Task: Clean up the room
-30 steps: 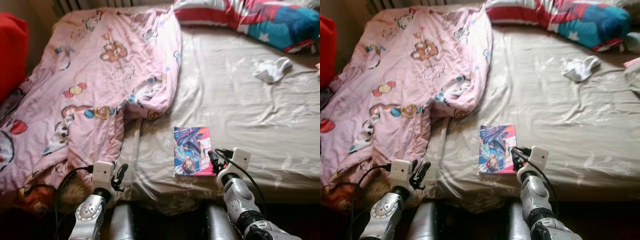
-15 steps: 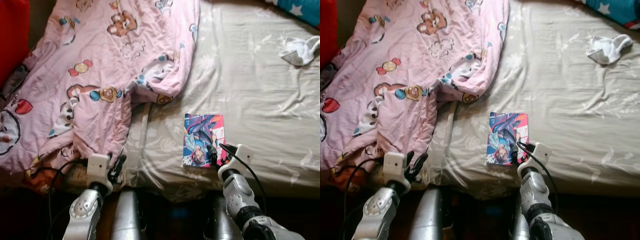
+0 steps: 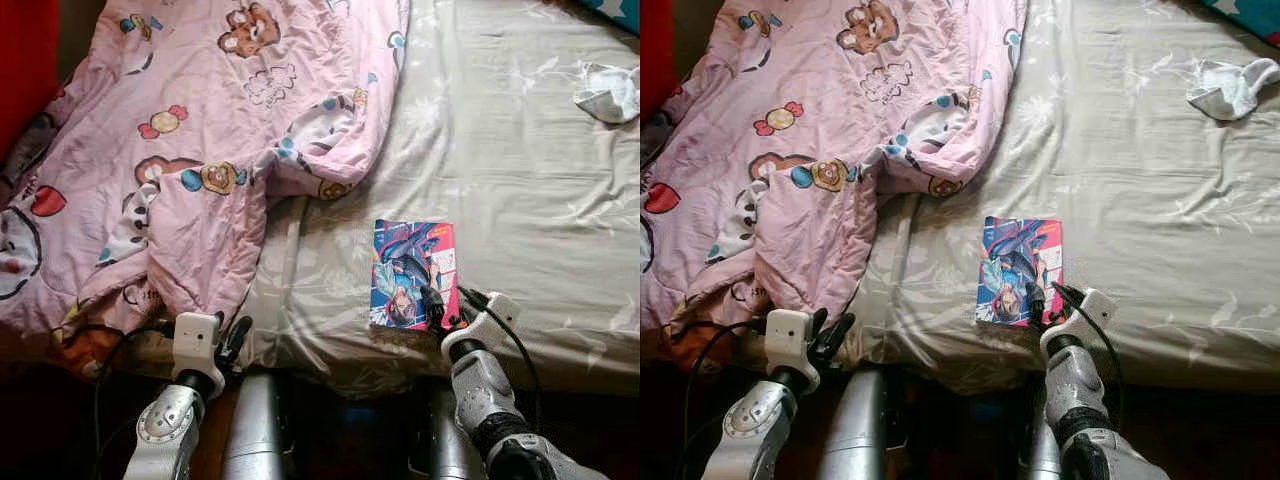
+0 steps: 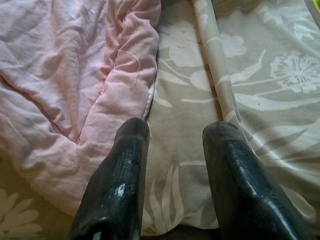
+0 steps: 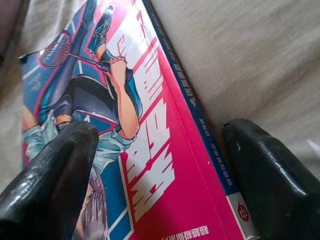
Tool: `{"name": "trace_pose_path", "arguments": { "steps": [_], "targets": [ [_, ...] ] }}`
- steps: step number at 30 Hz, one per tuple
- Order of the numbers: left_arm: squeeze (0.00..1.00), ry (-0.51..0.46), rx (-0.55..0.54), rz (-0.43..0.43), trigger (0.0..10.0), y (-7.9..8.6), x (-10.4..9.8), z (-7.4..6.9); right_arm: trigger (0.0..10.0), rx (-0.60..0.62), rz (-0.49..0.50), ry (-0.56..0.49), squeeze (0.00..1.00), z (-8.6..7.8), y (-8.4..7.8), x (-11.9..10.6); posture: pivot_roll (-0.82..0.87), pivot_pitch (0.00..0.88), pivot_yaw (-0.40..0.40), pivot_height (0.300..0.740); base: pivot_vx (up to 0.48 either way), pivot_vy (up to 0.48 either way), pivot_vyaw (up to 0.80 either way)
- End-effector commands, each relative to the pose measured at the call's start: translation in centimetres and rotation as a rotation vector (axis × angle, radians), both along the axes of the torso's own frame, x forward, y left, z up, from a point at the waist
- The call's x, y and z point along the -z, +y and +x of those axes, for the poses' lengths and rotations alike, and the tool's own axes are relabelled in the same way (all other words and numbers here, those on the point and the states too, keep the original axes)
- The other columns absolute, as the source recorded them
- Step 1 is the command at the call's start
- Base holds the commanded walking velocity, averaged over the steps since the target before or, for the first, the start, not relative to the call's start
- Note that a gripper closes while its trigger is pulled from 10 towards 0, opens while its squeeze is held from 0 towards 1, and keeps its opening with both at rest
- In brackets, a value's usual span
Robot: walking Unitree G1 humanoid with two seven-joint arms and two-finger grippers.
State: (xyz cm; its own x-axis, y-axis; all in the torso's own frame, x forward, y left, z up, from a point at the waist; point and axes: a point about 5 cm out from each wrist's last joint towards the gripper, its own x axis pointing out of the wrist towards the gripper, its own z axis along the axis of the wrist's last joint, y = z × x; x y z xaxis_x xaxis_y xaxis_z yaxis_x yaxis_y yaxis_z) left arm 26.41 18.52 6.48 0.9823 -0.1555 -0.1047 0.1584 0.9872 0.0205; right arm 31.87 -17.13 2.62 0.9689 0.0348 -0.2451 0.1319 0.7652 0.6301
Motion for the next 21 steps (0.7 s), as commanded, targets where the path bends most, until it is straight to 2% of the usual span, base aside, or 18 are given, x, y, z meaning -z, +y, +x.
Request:
{"name": "trace_pose_path", "arguments": {
  "steps": [1, 2, 3, 7, 18, 19, 20, 21],
  "targets": [
    [0.00, 0.039, -0.013, 0.008, 10.0, 0.6, 0.6, -0.8, 10.0, -0.098, 0.109, 0.110, 0.00, -2.0, 3.0, 2.6, 0.15, 0.365, 0.113, 0.603, 0.000, 0.000, 0.00],
    [0.00, 0.039, -0.013, 0.008, 10.0, 0.6, 0.6, -0.8, 10.0, -0.098, 0.109, 0.110, 0.00, -2.0, 3.0, 2.6, 0.15, 0.365, 0.113, 0.603, 0.000, 0.000, 0.00],
    [0.00, 0.043, -0.013, 0.009, 10.0, 0.6, 0.7, -0.8, 10.0, -0.161, 0.133, 0.122, 0.00, -2.6, 3.9, 3.2, 0.15, 0.365, 0.113, 0.603, 0.000, 0.000, 0.00],
    [0.00, 0.047, -0.013, 0.010, 10.0, 0.5, 0.7, -0.9, 10.0, -0.219, 0.136, 0.151, 0.00, -3.5, 4.5, 3.9, 0.15, 0.365, 0.111, 0.603, 0.000, 0.000, 0.00],
    [0.00, 0.051, -0.006, 0.016, 10.0, 0.4, 0.7, -1.0, 10.0, -0.302, 0.222, 0.184, 0.00, -5.5, 5.3, 5.4, 0.16, 0.367, 0.110, 0.603, 0.000, 0.000, 0.00],
    [0.00, 0.051, -0.005, 0.017, 10.0, 0.4, 0.7, -1.0, 8.8, -0.307, 0.225, 0.183, 0.00, -5.6, 5.3, 5.4, 0.16, 0.366, 0.110, 0.603, 0.000, 0.000, 0.00],
    [0.00, 0.052, -0.004, 0.017, 10.0, 0.4, 0.7, -1.0, 6.4, -0.310, 0.227, 0.181, 0.00, -5.7, 5.4, 5.4, 0.16, 0.366, 0.110, 0.603, 0.000, 0.000, 0.00],
    [0.00, 0.052, -0.004, 0.017, 10.0, 0.4, 0.7, -1.0, 6.4, -0.310, 0.227, 0.181, 0.00, -5.7, 5.4, 5.4, 0.16, 0.366, 0.110, 0.603, 0.000, 0.000, 0.00]
  ]
}}
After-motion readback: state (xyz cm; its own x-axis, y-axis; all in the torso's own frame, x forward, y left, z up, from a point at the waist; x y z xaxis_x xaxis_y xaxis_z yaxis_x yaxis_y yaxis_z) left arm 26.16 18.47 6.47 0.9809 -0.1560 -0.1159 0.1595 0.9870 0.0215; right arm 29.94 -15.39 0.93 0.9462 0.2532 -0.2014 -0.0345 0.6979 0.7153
